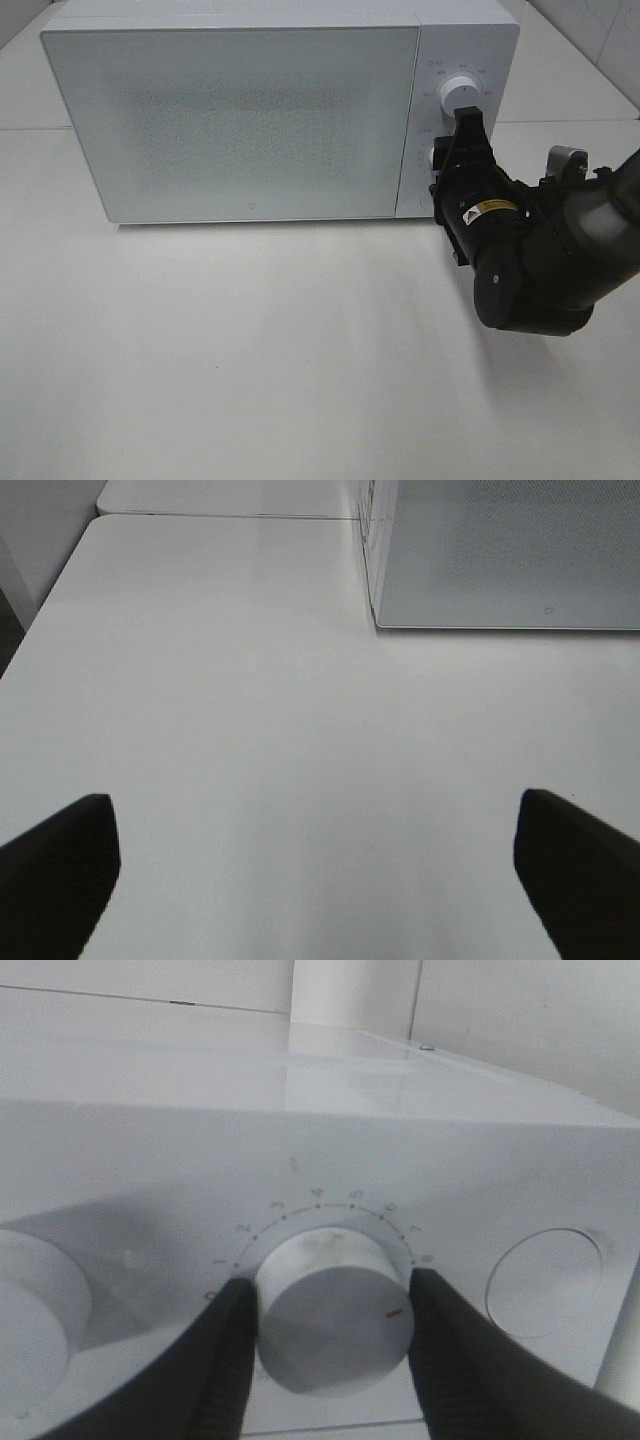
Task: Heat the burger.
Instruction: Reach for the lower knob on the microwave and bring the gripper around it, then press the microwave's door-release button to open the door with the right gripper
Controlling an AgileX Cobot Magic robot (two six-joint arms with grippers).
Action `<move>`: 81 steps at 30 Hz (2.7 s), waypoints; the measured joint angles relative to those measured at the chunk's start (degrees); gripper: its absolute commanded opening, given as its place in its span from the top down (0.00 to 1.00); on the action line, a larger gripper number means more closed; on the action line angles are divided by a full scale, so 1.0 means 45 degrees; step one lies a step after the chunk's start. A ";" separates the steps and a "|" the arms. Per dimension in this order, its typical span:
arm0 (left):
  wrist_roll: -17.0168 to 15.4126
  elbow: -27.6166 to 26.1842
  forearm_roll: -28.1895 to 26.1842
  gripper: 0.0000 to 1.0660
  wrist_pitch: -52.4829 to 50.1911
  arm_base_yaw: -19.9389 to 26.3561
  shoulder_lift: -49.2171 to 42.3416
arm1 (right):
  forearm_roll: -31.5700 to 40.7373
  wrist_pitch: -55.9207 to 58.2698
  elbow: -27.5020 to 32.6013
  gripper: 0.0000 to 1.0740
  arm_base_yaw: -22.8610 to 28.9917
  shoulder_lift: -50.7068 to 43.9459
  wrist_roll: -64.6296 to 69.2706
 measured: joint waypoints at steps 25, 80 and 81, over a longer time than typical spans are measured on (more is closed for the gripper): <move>0.0000 0.0000 0.0000 0.06 0.0000 0.0000 0.0000 | -0.1031 0.0140 0.2368 0.36 0.0013 -0.1833 -0.1019; 0.0000 0.0000 0.0000 0.06 0.0000 0.0000 0.0000 | -0.5539 2.3440 -0.1337 0.29 -0.2979 -1.2541 -1.7965; 0.0000 0.0000 0.0000 0.06 0.0000 0.0000 0.0000 | -0.5539 2.3440 -0.1337 0.29 -0.2979 -1.2541 -1.7965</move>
